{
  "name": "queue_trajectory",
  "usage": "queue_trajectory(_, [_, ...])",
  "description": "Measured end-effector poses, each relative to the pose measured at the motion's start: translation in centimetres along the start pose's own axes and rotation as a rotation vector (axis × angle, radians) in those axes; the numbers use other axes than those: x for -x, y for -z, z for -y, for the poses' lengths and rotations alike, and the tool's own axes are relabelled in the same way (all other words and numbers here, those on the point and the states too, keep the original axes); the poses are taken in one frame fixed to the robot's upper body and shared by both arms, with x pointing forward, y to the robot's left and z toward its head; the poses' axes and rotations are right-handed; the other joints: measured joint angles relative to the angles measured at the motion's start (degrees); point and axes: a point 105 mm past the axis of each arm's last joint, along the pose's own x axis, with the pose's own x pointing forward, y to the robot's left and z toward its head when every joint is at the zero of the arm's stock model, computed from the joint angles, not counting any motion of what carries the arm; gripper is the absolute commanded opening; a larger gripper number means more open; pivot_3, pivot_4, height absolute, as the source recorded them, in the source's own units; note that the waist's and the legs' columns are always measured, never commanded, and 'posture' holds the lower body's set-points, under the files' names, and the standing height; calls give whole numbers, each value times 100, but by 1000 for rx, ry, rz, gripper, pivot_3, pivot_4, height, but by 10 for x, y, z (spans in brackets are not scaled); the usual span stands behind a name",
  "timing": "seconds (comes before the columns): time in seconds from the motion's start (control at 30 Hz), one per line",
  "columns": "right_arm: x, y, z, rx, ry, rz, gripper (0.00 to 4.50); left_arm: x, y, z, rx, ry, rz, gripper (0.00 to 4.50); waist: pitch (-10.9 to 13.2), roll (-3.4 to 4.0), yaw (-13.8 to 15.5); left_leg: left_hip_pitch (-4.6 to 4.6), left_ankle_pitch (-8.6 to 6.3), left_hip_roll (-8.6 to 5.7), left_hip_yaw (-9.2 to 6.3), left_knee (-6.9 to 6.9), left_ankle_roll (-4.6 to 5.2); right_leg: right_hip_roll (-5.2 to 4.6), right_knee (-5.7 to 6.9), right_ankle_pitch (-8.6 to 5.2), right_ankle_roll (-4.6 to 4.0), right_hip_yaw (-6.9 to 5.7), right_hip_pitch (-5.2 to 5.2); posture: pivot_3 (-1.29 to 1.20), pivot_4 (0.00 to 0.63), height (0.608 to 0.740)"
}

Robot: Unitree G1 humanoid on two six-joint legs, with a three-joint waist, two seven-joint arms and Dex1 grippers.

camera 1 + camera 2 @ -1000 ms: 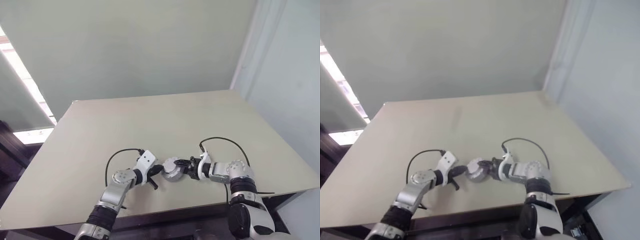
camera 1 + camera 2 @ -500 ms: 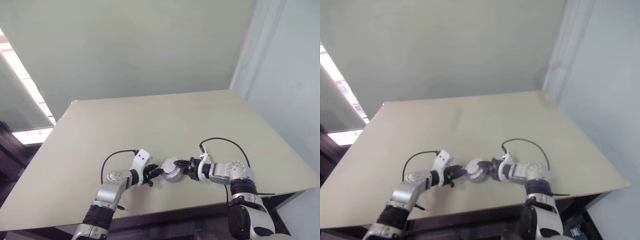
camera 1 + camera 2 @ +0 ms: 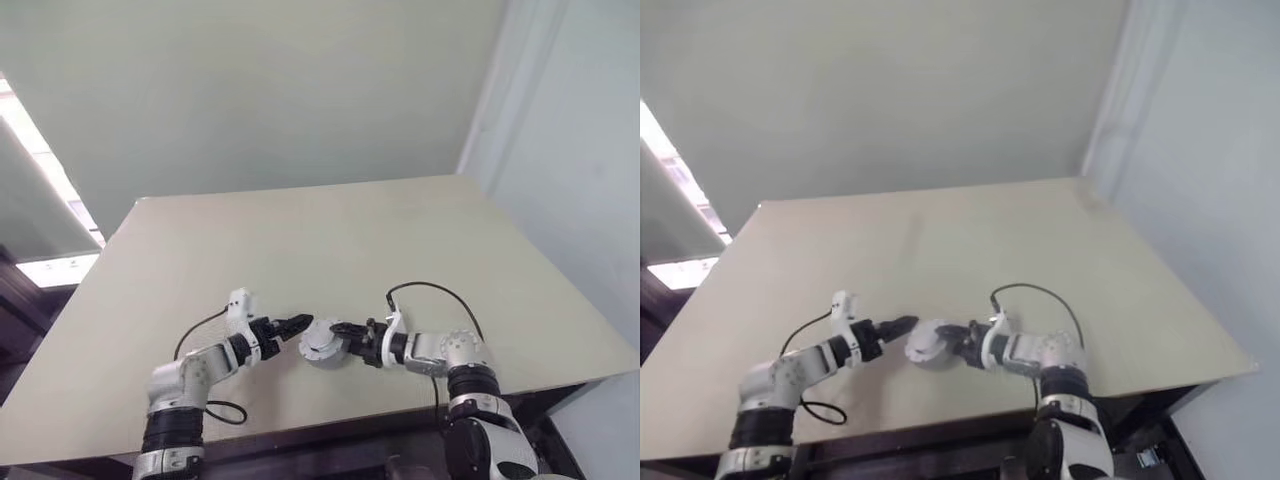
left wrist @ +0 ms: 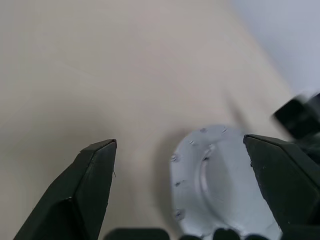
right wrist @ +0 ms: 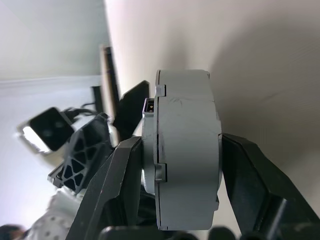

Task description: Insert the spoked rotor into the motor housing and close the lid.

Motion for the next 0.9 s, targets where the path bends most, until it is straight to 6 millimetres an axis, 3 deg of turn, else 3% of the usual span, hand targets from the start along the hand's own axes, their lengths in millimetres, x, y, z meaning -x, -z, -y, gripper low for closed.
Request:
queue_trajectory(0.13, [1,-4,-9,-6,-55,26,2131,2,4,3,202,36,71,4500,11,-19,20,-3,0,-2,-4,11,0,-3,1,0,0,-3,1,0,0,740])
queue_trajectory(0.43, [7,-12,-27,15,-125,70,2131,14,-7,8,481,129,223,4500,14,-24,-8,-1,0,4,-1,7,0,4,2,0,0,-2,-1,0,0,740])
queue_trajectory(0.9, [6,-8,-37,51,-135,43,2131,-8,16,33,623,212,184,4500,17,-30,0,-1,0,1,5,11,-1,5,3,0,-1,1,1,0,0,740])
